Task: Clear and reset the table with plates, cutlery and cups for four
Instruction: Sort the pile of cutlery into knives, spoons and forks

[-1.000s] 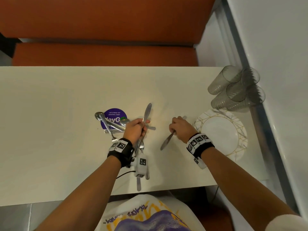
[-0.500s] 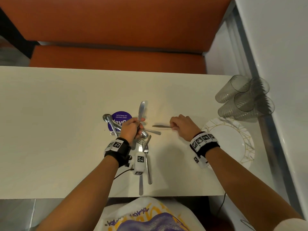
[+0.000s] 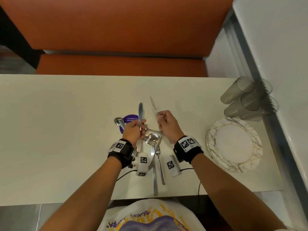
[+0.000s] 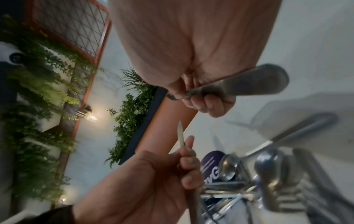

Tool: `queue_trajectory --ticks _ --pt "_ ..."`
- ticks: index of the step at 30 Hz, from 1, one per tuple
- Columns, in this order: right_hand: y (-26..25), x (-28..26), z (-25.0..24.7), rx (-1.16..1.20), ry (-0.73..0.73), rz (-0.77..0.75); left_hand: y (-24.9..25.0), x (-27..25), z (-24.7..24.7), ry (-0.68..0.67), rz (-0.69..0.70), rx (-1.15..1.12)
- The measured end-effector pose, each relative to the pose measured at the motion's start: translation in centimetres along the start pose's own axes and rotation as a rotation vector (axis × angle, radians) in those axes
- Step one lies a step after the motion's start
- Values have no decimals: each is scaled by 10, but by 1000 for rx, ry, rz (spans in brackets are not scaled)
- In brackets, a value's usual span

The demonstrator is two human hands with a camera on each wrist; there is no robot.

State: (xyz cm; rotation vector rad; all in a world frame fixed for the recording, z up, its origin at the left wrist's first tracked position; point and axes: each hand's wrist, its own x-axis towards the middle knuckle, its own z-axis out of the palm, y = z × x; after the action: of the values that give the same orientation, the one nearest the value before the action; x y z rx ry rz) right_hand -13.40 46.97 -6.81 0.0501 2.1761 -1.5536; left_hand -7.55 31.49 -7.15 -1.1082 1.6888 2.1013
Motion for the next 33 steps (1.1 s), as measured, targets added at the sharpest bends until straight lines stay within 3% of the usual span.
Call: queue_trajectory --ticks 5,10,15,18,23,28,33 --pt "-16 -15 37 154 183 97 1 -11 -18 -91 51 13" --pt "-22 -23 59 27 319 113 1 -20 -37 -149 76 73" --pt "-29 -41 76 176 272 199 -2 -27 -51 -205 82 113" --pt "-27 -45 85 68 294 143 0 -33 -55 -255 58 74" --pt "-35 -49 88 -261 279 -34 -3 -32 -62 -227 26 11" --pt "-44 -45 79 -218 384 -36 -1 -34 -66 -251 5 -39" --pt "-51 -36 67 -118 375 -56 -1 -40 -70 -311 -25 -38"
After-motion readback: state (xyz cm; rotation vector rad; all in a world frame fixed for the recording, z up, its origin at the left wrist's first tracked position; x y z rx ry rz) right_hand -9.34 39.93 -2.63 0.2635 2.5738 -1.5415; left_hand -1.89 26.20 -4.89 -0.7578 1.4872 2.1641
